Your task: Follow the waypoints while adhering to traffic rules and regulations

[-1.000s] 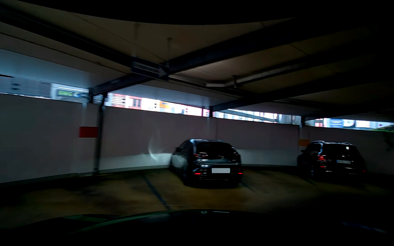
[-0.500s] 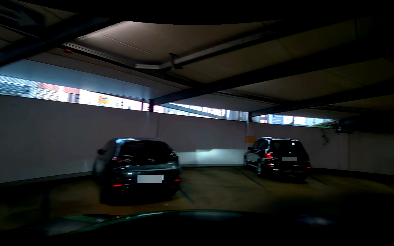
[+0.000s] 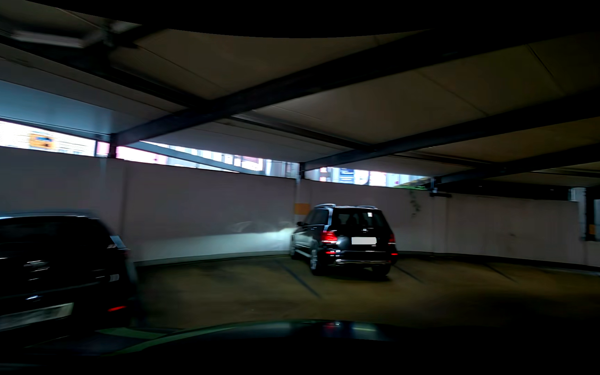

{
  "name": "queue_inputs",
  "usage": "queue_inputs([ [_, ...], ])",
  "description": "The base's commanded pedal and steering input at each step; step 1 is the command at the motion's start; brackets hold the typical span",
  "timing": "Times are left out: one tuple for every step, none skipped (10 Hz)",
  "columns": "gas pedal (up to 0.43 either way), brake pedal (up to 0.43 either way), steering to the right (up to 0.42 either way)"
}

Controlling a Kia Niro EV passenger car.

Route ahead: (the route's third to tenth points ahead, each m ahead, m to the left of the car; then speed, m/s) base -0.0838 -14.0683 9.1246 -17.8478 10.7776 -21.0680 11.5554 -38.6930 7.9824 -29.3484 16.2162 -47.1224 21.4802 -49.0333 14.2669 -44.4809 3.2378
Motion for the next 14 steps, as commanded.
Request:
queue_inputs([
  [0.079, 0.0, 0.604],
  [0.079, 0.0, 0.592],
  [0.079, 0.0, 0.584],
  [0.079, 0.0, 0.579],
  [0.067, 0.0, 0.574],
  [0.067, 0.0, 0.568],
  [0.067, 0.0, 0.561],
  [0.067, 0.0, 0.55],
  [0.067, 0.0, 0.538],
  [0.067, 0.0, 0.53],
  [0.067, 0.0, 0.527],
  [0.067, 0.0, 0.526],
  [0.067, 0.0, 0.526],
  [0.059, 0.0, 0.526],
])
